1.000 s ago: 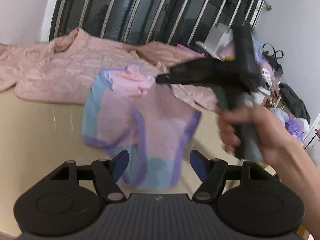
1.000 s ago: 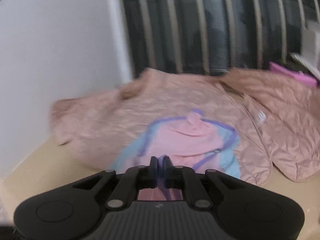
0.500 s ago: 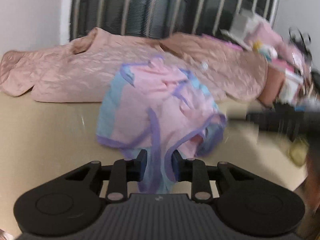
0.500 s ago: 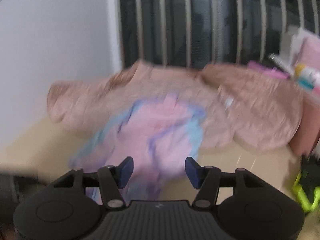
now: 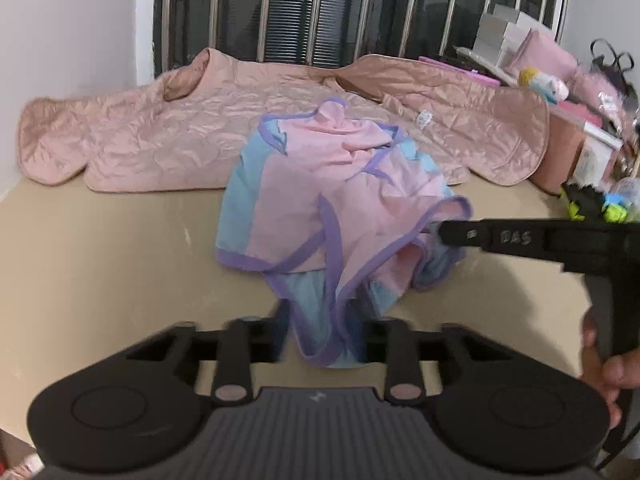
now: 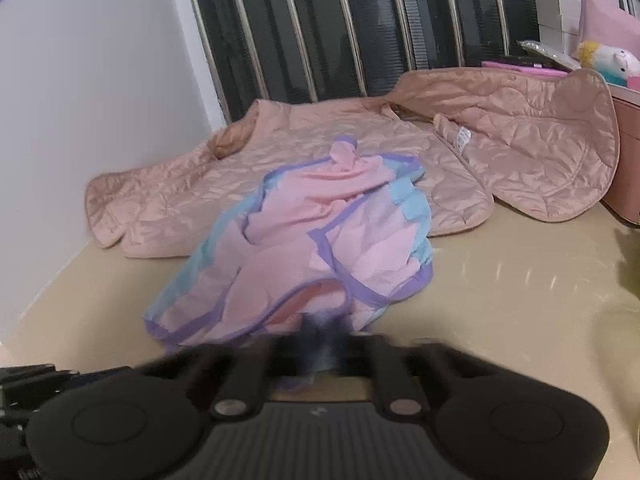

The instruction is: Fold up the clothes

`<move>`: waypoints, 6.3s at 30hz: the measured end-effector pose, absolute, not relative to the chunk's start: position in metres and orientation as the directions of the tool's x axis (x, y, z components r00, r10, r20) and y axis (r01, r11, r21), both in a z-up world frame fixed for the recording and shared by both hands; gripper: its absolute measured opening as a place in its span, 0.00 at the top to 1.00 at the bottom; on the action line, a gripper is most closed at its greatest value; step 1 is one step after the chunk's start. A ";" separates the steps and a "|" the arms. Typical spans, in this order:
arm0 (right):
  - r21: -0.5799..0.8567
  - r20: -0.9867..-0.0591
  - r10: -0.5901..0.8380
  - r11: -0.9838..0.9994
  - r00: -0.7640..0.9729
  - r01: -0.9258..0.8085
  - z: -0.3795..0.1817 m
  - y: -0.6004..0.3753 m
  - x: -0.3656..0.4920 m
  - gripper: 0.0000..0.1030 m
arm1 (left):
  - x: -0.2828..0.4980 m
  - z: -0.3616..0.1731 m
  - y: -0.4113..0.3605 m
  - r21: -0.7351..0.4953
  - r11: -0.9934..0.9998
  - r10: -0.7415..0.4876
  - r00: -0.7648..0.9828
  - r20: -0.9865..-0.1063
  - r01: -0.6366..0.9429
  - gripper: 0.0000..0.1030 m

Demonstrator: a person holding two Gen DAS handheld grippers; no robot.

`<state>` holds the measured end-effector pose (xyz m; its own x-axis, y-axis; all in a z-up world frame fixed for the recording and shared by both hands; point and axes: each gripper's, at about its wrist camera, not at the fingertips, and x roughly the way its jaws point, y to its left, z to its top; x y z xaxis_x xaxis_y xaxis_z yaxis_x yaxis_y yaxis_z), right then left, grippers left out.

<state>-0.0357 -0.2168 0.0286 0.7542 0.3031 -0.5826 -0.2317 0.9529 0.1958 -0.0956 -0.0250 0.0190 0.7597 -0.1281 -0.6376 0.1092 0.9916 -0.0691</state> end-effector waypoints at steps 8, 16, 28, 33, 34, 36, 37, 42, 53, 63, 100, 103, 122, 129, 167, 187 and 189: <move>-0.007 -0.536 0.177 0.977 0.826 -0.214 0.054 -0.230 -0.084 0.97 | -0.110 0.028 -0.014 -0.068 0.993 -0.114 0.774 -0.623 0.092 0.92; -0.034 -0.520 0.181 0.972 0.835 -0.232 0.068 -0.232 -0.108 0.97 | -0.133 0.032 -0.042 -0.065 0.980 -0.188 0.774 -0.605 0.188 0.41; -0.026 -0.489 0.227 0.961 0.842 -0.275 0.088 -0.228 -0.121 0.96 | -0.133 0.015 -0.079 0.120 0.955 -0.134 0.757 -0.640 0.270 0.40; -0.051 -0.476 0.230 0.956 0.849 -0.288 0.093 -0.223 -0.126 0.97 | -0.134 0.014 -0.085 0.207 0.941 -0.089 0.785 -0.613 0.268 0.41; -0.052 -0.476 0.226 0.958 0.850 -0.283 0.094 -0.224 -0.126 0.97 | -0.135 0.012 -0.085 0.246 0.933 -0.062 0.792 -0.608 0.262 0.42; -0.048 -0.475 0.222 0.960 0.851 -0.277 0.095 -0.227 -0.125 0.97 | -0.136 0.009 -0.081 0.304 0.921 -0.014 0.800 -0.600 0.244 0.63; -0.049 -0.475 0.218 0.961 0.852 -0.273 0.094 -0.228 -0.126 0.97 | -0.136 0.009 -0.074 0.304 0.924 -0.002 0.797 -0.605 0.233 0.71; -0.053 -0.500 0.207 0.962 0.841 -0.269 0.084 -0.231 -0.126 0.97 | -0.138 0.022 -0.046 0.223 0.959 -0.006 0.804 -0.595 0.173 0.83; -0.142 -0.586 0.120 0.958 0.802 -0.247 0.033 -0.225 -0.123 0.94 | -0.143 0.008 -0.053 0.313 0.934 0.045 0.817 -0.575 0.169 0.97; -0.202 -0.581 0.092 0.946 0.809 -0.253 0.021 -0.219 -0.121 0.84 | -0.141 0.022 -0.049 0.284 0.948 0.045 0.828 -0.560 0.141 0.97; -0.176 -0.284 0.300 0.917 0.911 -0.357 0.275 -0.242 -0.121 0.97 | -0.107 0.278 -0.013 0.313 0.937 -0.071 0.963 -0.261 0.154 0.98; -0.193 -0.233 0.322 0.909 0.918 -0.368 0.328 -0.247 -0.114 0.97 | -0.112 0.332 -0.016 0.334 0.925 -0.109 0.967 -0.228 0.183 0.98; -0.094 -0.208 0.543 0.817 0.813 -0.569 0.414 -0.244 -0.093 0.25 | -0.088 0.465 -0.044 0.492 0.857 -0.072 0.981 -0.182 0.154 0.97; 0.049 -0.285 0.677 0.717 0.679 -0.695 0.354 -0.195 -0.074 0.26 | -0.088 0.458 -0.062 0.553 0.822 -0.048 0.984 -0.173 0.138 0.96; -0.376 -0.162 0.094 0.914 0.982 -0.150 0.460 -0.154 0.180 0.97 | 0.157 0.483 -0.008 0.450 0.893 0.035 0.994 -0.108 0.018 0.97; -0.449 -0.294 0.152 0.849 0.944 -0.277 0.296 -0.175 0.087 0.97 | 0.026 0.271 0.007 0.309 0.947 -0.066 0.996 -0.064 0.083 0.96; -0.430 -0.390 0.149 0.843 0.909 -0.323 0.241 -0.173 0.069 0.97 | 0.004 0.201 0.006 0.249 0.965 -0.041 0.983 -0.179 0.085 0.97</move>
<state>0.0686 -0.1729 0.2410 0.9088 0.1494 -0.3896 -0.3228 0.8433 -0.4296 0.0041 0.0062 0.2015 0.9830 -0.0407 -0.1791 0.0853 0.9647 0.2491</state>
